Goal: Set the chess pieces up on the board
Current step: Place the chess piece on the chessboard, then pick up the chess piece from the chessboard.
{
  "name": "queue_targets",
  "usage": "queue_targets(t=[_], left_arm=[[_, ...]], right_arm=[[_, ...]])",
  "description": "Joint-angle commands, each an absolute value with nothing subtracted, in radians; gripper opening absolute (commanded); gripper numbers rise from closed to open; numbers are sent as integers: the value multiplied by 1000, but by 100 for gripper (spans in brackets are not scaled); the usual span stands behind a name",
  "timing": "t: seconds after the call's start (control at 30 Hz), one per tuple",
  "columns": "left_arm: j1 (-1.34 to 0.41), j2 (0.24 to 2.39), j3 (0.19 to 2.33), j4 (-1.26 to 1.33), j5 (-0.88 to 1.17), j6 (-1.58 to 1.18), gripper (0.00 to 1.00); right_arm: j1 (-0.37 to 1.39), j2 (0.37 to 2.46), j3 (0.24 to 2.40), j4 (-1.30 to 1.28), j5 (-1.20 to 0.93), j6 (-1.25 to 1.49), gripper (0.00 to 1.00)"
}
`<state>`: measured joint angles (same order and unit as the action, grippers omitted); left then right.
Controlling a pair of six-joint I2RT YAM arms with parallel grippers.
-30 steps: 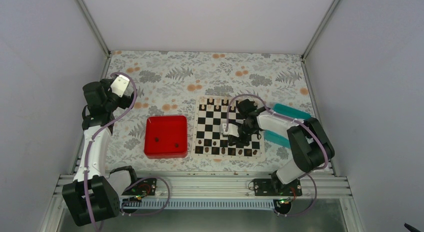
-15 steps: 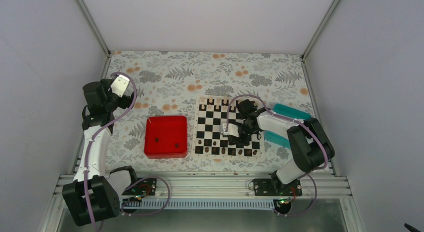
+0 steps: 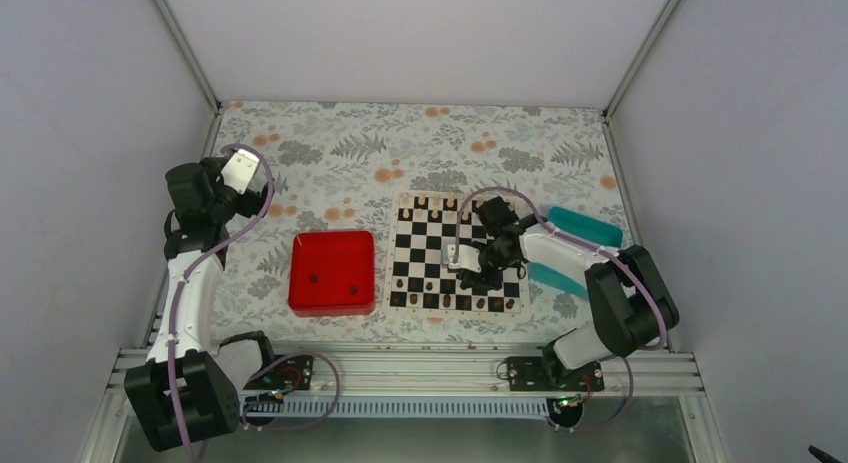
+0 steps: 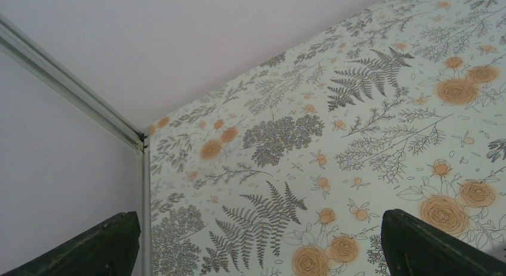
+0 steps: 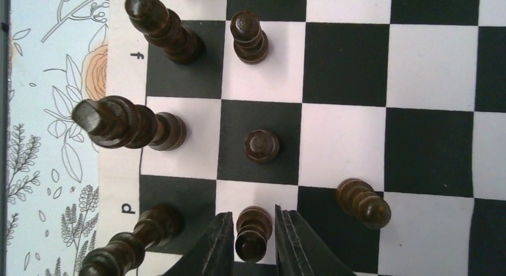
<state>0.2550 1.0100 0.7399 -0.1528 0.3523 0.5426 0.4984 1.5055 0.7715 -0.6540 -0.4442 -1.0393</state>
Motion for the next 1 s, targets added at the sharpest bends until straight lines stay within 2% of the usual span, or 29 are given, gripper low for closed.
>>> queue_targets(t=[0.0, 0.43, 0.97], left_arm=[[253, 1007, 747, -157, 381, 553, 100], [253, 998, 759, -166, 391, 553, 100], [253, 991, 744, -156, 385, 564, 100]], right_arm=[[508, 1462, 776, -692, -439, -1026, 21], [493, 1441, 859, -721, -447, -1012, 22], [473, 1617, 975, -662, -432, -1000, 30]])
